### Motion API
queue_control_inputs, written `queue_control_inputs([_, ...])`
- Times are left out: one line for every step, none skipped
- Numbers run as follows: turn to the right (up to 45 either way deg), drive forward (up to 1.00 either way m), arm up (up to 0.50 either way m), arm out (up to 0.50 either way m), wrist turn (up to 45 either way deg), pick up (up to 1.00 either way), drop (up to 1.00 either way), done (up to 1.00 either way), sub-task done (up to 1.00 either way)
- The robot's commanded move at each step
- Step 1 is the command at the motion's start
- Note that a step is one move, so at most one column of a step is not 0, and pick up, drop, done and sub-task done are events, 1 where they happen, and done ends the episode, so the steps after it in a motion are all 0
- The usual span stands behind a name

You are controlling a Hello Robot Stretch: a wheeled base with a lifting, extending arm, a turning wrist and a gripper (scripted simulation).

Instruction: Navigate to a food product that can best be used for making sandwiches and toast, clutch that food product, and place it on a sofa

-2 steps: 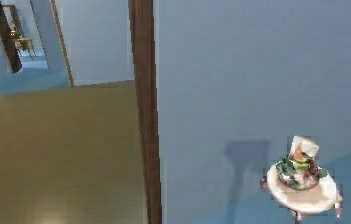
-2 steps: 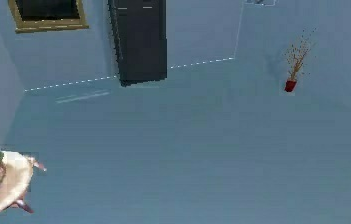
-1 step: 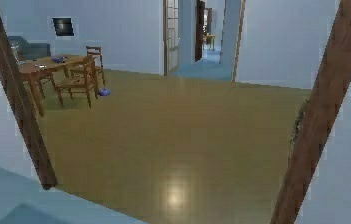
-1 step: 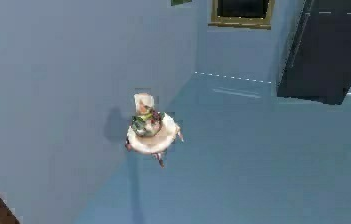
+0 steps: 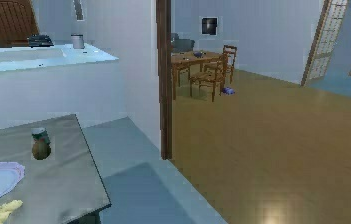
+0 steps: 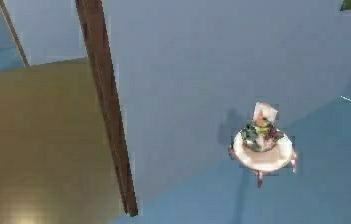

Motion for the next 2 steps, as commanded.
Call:
queue_control_inputs([0.0,0.65,0.00,0.00,0.0,0.00,0.00,0.00,0.00])
queue_control_inputs([-30.0,0.00,0.00,0.00,0.0,0.00,0.00,0.00,0.00])
